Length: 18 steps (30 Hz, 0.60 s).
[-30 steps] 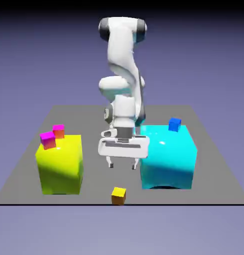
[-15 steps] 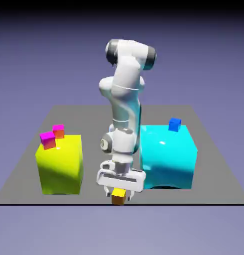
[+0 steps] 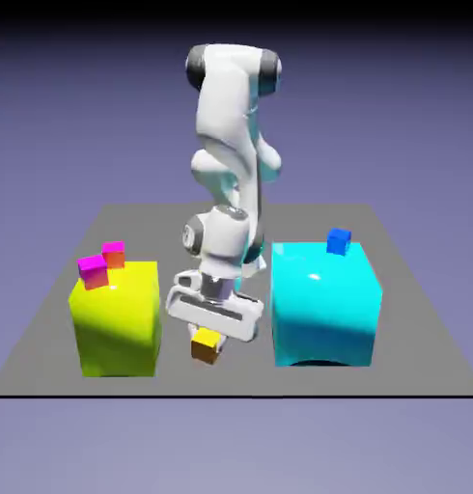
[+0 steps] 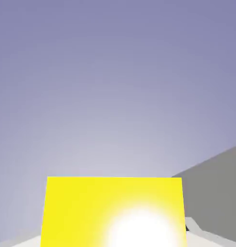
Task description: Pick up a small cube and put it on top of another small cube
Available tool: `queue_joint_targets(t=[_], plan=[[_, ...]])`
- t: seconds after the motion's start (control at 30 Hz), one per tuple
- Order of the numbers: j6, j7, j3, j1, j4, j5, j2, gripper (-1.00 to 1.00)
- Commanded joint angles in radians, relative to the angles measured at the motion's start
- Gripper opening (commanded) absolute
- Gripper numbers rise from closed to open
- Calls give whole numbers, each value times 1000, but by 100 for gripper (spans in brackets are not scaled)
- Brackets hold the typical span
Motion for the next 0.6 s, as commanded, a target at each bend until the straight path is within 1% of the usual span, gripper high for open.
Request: queue_joint_targets(t=[0.0, 0.27, 0.57], plan=[[-44, 2, 25, -34, 18, -6, -12, -100], [-385, 39, 222, -306, 153, -46, -113, -100], [-607, 431, 295, -572, 144, 139, -312, -100]])
